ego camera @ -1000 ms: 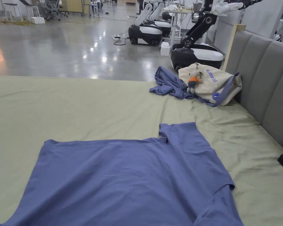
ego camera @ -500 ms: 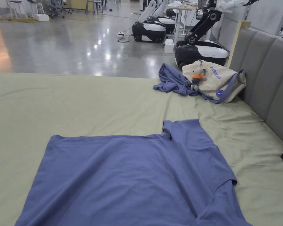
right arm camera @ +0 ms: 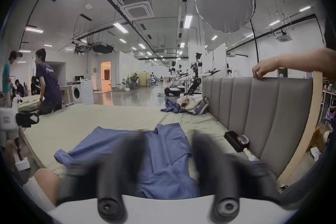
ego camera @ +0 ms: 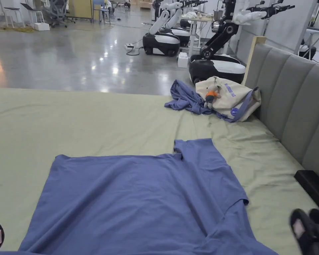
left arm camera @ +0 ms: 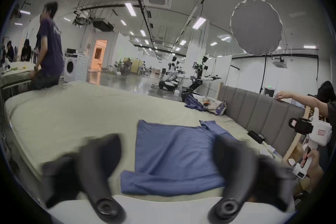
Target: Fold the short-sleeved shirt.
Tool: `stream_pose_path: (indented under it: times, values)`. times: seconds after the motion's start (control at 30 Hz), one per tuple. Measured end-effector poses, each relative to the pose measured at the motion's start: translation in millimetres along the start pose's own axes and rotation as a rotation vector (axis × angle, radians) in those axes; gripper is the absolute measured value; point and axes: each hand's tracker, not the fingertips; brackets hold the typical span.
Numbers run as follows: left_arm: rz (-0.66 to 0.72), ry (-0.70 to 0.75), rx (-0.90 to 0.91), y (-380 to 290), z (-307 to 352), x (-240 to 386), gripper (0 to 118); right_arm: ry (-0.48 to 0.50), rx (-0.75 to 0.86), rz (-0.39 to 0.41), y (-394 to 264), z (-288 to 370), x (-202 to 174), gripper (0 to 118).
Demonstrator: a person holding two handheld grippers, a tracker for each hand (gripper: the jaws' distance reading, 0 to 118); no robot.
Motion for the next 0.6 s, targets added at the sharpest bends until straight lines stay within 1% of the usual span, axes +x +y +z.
stream_pose_path:
  times: [0.03, 0.07, 0.1, 0.13, 0.17, 0.23, 0.3, 0.33, 0.47, 0.5, 0.53, 0.57, 0.6]
  values:
    - [-0.022, 0.011, -0.022, -5.1, -1.2, 1.8, 16, -0.049, -0.022, 0.029, -3.8, -1.4, -1.2, 3]
    - [-0.092, 0.086, -0.053, -11.9, -1.8, 4.8, 0, -0.004, -0.023, 0.013, -5.6, -3.6, 0.0, 3]
    - [-0.113, 0.109, -0.038, -11.1, -0.1, 2.3, 0, 0.039, -0.045, 0.002, -6.6, -6.4, 0.4, 3]
    - [-0.093, 0.033, -0.071, -13.3, -3.3, 2.8, 0, 0.023, -0.039, 0.001, -7.7, -7.5, -0.6, 3]
    - [-0.083, 0.047, -0.056, -13.6, -3.0, 4.1, 0, 0.017, -0.044, 0.006, -9.7, -10.6, -0.5, 3]
    - [-0.131, 0.084, -0.054, -18.3, -0.8, 1.5, 0, 0.000, -0.048, 0.028, -11.1, -13.8, -1.7, 3]
    - [-0.158, 0.098, -0.049, -25.7, -0.6, -5.8, 0, 0.015, -0.051, 0.016, -11.7, -16.0, -0.2, 3]
    - [-0.146, 0.091, -0.050, -25.9, -1.8, -8.6, 0, 0.019, -0.058, 0.012, -11.5, -18.1, -0.3, 3]
    - [-0.137, 0.079, -0.084, -10.0, -36.7, -6.8, 0, 0.031, -0.082, 0.005, -14.1, -23.1, 1.4, 3]
    - [-0.142, 0.074, -0.086, -2.7, -52.5, -10.1, 2, 0.033, -0.087, 0.003, -14.9, -23.9, 1.7, 3]
    - [-0.160, 0.062, -0.099, 6.7, -73.4, -14.2, 19, 0.034, -0.094, 0.002, -16.1, -25.1, 1.8, 3]
    - [-0.167, 0.046, -0.098, 13.1, -95.7, -20.2, 59, 0.043, -0.106, 0.002, -17.2, -26.9, 2.1, 3]
    - [-0.172, 0.026, -0.113, 19.9, -118.5, -26.6, 111, 0.046, -0.114, 0.006, -17.4, -28.2, 1.8, 3]
